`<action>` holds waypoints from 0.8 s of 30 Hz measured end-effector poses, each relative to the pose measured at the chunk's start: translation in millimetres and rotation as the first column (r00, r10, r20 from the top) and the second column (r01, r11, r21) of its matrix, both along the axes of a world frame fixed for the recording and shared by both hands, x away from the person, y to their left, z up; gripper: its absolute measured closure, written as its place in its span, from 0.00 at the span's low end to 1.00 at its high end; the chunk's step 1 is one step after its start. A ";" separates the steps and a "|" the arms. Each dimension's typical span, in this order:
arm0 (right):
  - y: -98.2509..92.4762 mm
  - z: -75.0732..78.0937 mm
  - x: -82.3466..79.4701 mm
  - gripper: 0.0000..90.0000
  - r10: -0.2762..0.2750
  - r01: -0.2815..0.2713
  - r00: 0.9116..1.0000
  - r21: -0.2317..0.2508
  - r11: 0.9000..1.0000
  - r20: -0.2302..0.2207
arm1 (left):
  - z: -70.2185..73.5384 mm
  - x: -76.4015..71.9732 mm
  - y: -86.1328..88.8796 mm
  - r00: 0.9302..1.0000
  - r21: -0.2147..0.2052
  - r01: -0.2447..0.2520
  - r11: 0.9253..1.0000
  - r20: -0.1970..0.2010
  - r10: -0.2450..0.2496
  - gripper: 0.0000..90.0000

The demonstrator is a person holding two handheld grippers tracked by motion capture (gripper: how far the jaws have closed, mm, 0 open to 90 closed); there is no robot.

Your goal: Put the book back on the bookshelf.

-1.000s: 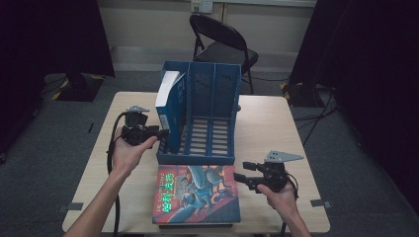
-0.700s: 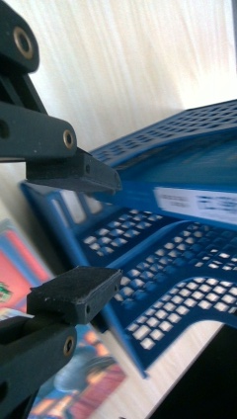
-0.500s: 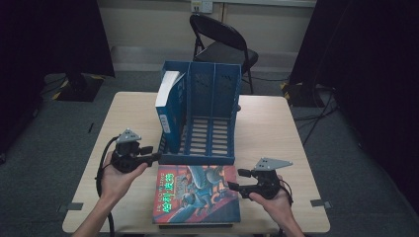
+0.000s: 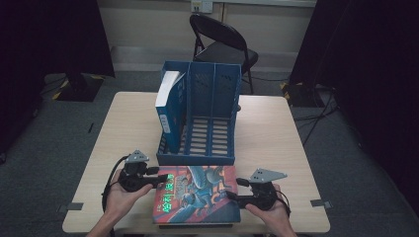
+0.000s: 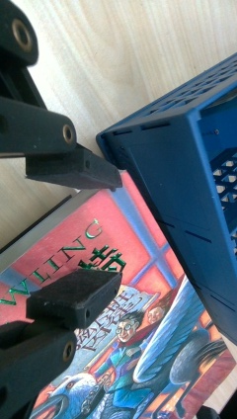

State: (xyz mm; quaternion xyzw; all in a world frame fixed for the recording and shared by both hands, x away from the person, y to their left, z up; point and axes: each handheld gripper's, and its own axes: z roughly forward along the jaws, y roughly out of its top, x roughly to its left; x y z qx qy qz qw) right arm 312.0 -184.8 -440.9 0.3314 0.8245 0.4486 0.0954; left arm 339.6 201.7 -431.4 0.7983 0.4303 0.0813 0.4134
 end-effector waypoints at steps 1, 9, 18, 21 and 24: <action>-0.1 0.1 -0.2 0.43 0.001 -0.001 1.000 -0.001 1.000 -0.001 | -0.8 -1.1 0.1 1.000 -0.002 -0.004 1.000 0.009 0.004 0.56; -3.8 1.2 -4.3 0.50 0.017 -0.017 1.000 0.005 1.000 -0.007 | -5.3 -2.4 1.4 1.000 -0.031 -0.016 0.999 0.021 0.016 0.53; -0.7 0.0 -21.1 0.38 0.042 -0.042 0.999 -0.009 0.999 0.009 | -4.0 -7.8 2.4 1.000 -0.035 -0.030 0.999 0.009 0.030 0.60; -2.3 -0.2 -19.7 0.41 0.046 -0.046 0.999 -0.007 0.999 0.007 | -2.6 -11.0 0.4 0.999 -0.022 -0.040 0.999 0.011 0.040 0.61; -3.6 -0.5 -19.3 0.42 0.043 -0.043 0.999 0.003 0.999 0.005 | -2.1 -13.6 1.6 1.000 -0.020 -0.024 1.000 0.014 0.025 0.62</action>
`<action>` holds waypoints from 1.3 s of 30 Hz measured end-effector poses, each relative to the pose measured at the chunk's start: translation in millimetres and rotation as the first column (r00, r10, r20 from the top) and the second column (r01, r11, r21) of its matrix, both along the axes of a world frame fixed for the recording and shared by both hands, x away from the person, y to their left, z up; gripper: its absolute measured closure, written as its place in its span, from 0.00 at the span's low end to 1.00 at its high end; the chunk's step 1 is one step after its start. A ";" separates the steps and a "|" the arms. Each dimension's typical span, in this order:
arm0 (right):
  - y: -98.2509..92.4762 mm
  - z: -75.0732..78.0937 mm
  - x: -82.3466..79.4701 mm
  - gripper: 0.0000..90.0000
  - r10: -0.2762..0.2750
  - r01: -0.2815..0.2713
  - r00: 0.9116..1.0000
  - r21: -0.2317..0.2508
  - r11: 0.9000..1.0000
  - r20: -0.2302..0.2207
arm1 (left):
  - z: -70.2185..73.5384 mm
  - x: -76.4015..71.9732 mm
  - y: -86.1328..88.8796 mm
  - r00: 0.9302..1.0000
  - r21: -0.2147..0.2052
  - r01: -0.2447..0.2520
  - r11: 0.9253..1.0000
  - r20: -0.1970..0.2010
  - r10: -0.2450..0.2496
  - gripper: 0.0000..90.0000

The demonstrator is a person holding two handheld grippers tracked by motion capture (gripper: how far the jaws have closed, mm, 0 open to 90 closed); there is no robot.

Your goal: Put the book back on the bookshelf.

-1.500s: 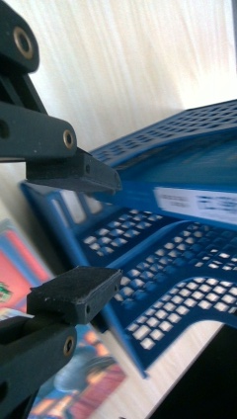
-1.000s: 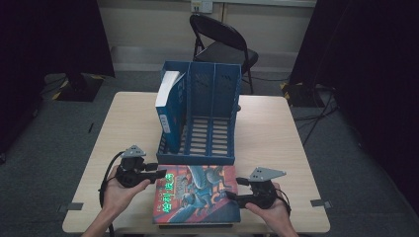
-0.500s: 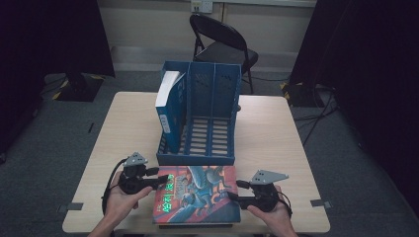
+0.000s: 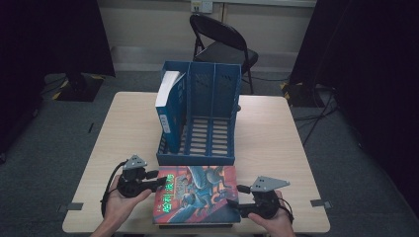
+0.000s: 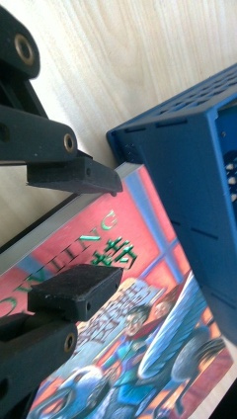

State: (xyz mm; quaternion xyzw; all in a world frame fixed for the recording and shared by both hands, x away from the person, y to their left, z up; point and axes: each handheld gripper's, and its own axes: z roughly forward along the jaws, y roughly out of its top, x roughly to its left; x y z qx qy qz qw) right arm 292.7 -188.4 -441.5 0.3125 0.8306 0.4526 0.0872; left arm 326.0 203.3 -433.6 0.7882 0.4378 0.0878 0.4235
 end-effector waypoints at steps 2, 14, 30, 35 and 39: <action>0.0 0.1 -0.2 0.41 -0.003 0.003 1.000 0.001 1.000 -0.001 | -1.6 2.1 2.9 1.000 -0.032 0.003 0.999 -0.011 -0.003 0.62; -1.7 -2.0 -12.6 0.37 0.031 -0.031 1.000 0.006 1.000 0.001 | -6.5 23.4 2.0 0.999 -0.070 -0.023 0.997 -0.030 0.021 0.52; -8.7 6.3 8.4 0.46 -0.016 0.016 1.000 0.057 0.998 0.013 | -4.7 8.7 4.2 0.999 -0.058 0.018 0.998 -0.030 -0.020 0.56; 2.9 4.9 37.6 0.46 -0.040 0.039 0.998 0.020 0.999 0.041 | -6.1 -9.2 2.8 1.000 -0.043 0.022 0.999 0.006 -0.022 0.55; 3.1 1.0 51.0 0.46 -0.077 0.076 0.996 0.013 0.997 0.043 | -7.5 -8.8 4.8 1.000 -0.067 0.014 0.998 -0.016 -0.015 0.55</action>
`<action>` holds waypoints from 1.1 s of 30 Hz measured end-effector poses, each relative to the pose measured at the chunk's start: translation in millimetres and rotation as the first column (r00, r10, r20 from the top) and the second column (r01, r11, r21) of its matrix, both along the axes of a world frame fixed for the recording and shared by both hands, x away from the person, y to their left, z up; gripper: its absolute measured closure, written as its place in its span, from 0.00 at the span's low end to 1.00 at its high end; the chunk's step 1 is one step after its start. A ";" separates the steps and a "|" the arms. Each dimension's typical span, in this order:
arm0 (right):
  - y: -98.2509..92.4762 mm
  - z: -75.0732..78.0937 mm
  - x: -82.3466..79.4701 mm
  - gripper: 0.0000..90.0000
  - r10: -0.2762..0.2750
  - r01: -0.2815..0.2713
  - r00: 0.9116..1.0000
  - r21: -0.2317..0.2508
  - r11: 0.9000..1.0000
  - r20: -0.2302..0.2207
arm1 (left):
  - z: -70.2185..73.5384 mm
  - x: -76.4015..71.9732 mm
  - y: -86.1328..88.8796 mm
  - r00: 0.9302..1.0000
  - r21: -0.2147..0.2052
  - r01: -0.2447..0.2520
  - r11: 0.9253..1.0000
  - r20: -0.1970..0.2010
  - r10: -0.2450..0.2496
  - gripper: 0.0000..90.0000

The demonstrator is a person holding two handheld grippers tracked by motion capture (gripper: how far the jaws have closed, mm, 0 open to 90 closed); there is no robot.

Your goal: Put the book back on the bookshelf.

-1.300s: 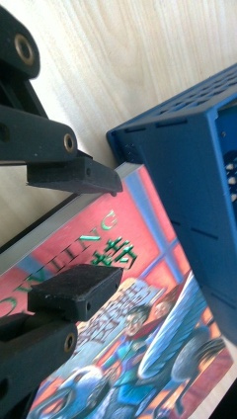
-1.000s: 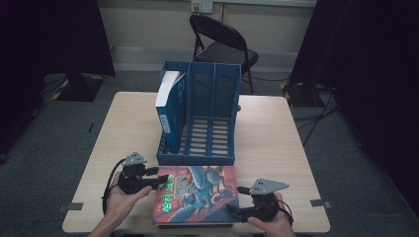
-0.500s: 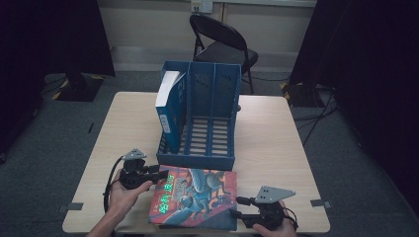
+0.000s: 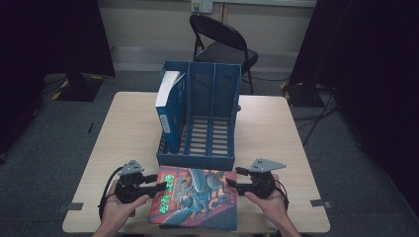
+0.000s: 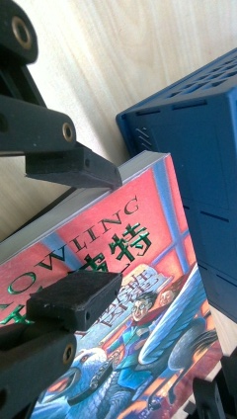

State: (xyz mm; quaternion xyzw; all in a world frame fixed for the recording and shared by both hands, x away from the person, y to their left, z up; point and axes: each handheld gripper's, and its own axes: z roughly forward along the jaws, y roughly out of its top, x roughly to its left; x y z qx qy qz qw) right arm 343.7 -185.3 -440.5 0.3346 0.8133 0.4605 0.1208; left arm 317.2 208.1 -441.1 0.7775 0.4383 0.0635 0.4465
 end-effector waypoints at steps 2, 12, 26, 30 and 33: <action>0.4 -2.8 2.8 0.46 0.003 -0.003 1.000 0.013 1.000 -0.012 | 0.5 0.3 0.0 1.000 0.004 0.001 1.000 -0.004 -0.001 0.55; -8.8 1.5 -13.0 0.56 0.015 -0.015 0.999 0.007 1.000 -0.029 | 3.8 8.6 -5.7 1.000 0.008 0.017 1.000 -0.001 -0.017 0.68; -25.3 1.7 -57.4 0.58 0.066 -0.066 0.994 0.010 0.998 -0.090 | 4.4 38.8 -31.5 0.996 0.013 0.085 0.996 -0.030 -0.084 0.66; -24.8 3.1 -54.7 0.65 0.117 -0.114 0.988 0.033 0.993 -0.104 | 3.5 43.7 -37.3 0.994 0.013 0.106 0.994 -0.017 -0.106 0.66; -16.0 7.1 -44.1 0.63 0.130 -0.127 0.987 0.038 0.991 -0.092 | 3.9 43.2 -36.6 0.994 0.012 0.108 0.994 -0.017 -0.107 0.66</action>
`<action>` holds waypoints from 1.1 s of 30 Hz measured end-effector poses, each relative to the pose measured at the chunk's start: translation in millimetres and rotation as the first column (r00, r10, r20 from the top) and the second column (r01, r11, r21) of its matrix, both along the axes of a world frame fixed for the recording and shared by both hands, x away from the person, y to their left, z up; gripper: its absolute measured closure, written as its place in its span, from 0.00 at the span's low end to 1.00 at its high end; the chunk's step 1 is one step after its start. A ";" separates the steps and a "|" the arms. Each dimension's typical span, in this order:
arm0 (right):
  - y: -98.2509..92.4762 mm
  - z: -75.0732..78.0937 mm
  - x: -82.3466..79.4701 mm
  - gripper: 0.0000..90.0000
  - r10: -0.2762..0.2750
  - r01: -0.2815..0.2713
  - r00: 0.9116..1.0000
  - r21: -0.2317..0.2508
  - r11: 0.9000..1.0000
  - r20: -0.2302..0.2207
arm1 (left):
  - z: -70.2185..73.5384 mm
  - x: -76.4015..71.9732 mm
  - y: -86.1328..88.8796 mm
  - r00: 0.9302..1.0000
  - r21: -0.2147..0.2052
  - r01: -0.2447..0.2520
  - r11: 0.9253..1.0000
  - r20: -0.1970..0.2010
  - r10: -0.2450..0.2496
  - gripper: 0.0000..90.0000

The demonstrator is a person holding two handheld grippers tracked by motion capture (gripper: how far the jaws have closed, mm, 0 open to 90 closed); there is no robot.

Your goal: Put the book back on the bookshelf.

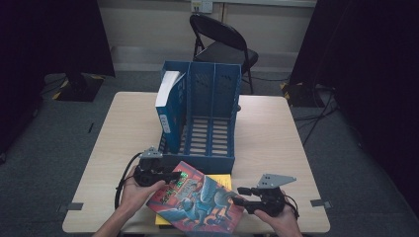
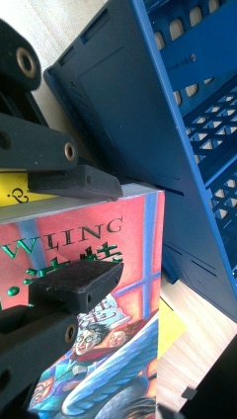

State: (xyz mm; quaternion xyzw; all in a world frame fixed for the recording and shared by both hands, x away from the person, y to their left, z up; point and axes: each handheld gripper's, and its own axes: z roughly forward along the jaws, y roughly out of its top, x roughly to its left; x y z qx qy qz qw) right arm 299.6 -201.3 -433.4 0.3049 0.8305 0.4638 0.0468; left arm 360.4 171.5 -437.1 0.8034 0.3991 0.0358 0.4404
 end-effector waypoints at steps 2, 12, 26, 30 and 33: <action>6.2 4.1 10.3 0.64 0.006 -0.006 1.000 0.006 1.000 0.013 | 0.8 -1.8 1.3 1.000 0.003 0.003 1.000 -0.006 -0.003 0.66; 44.3 9.5 51.9 0.71 0.101 -0.102 0.995 -0.061 0.993 -0.011 | 0.6 -39.3 21.1 1.000 0.003 0.006 1.000 -0.027 -0.006 0.60; 44.8 3.7 37.2 0.79 0.129 -0.132 0.990 -0.082 0.988 -0.050 | 1.0 -20.3 7.3 0.999 0.018 0.036 0.999 -0.011 -0.036 0.66; 39.1 2.1 27.1 0.79 0.115 -0.118 0.992 -0.066 0.991 -0.052 | 5.2 -6.8 -4.1 0.995 0.054 0.095 0.994 -0.024 -0.093 0.67; 36.2 2.6 16.5 0.79 0.111 -0.114 0.993 -0.073 0.991 -0.042 | 5.6 -1.9 -12.0 0.994 0.060 0.108 0.992 -0.016 -0.107 0.68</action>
